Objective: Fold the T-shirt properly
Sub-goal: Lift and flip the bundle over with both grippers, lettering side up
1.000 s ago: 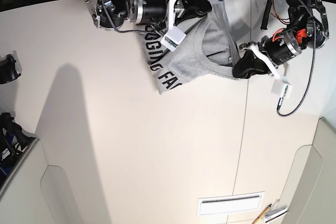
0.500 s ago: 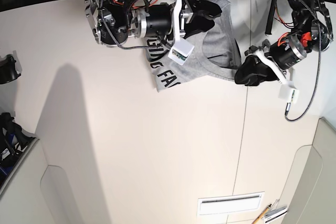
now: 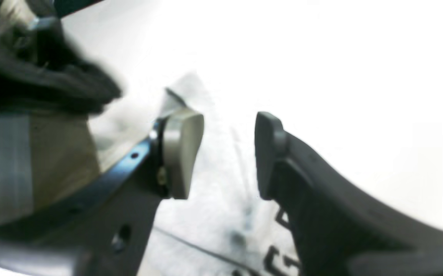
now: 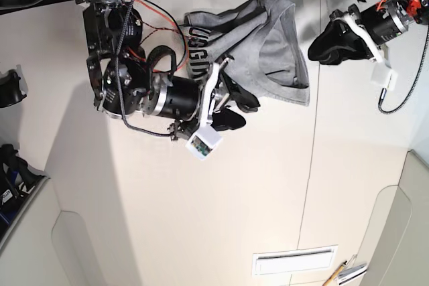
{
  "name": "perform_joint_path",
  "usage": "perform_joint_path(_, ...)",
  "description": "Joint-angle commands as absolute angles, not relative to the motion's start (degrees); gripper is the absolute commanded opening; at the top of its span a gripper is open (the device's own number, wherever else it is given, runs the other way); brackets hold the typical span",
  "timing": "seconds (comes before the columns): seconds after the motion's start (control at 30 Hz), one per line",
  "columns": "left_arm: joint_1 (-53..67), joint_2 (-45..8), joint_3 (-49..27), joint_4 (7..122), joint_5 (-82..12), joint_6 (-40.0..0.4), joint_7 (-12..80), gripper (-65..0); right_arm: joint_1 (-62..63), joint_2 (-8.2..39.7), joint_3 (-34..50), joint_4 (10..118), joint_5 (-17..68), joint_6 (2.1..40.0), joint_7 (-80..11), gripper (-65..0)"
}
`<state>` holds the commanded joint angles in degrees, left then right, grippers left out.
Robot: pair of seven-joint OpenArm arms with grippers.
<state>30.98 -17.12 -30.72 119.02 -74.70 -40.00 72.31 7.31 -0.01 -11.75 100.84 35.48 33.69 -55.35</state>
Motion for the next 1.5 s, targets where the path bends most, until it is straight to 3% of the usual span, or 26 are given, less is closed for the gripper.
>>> perform_joint_path(0.17, 36.47, -17.15, -28.38, 119.02, -76.05, -40.00, 73.14, -34.5, 11.33, -0.01, -13.52, 89.10, 35.57, 33.87, -53.15, -39.4)
perform_joint_path(0.33, 37.45, -17.12, -17.76, 118.96, -71.90, -40.00, 72.84, -34.5, 13.43, -0.01, -18.09, 81.06, 32.23, 33.87, -49.04, -39.4)
perform_joint_path(0.57, 36.03, -17.15, -7.20, 115.09, -53.56, -40.00, 60.99, -34.5, 14.90, 0.01, -19.14, 77.97, 29.28, 33.85, -48.23, -39.4)
perform_joint_path(1.0, 28.53, -17.17, -7.25, 109.10, -42.65, -40.00, 58.81, -34.5, 14.41, 4.78, -19.09, 77.97, 27.66, 33.45, -51.03, -39.4)
perform_joint_path(1.23, 23.51, -17.19, -7.25, 109.10, -36.34, -39.18, 57.84, -34.5, 14.04, 9.19, -18.02, 78.17, 35.57, 33.26, -56.51, -39.4)
perform_joint_path(1.5, 17.04, -17.15, -7.18, 107.55, -34.87, -38.13, 56.75, -34.5, 9.93, 9.52, -9.67, 81.21, 43.81, 33.91, -60.23, -39.4)
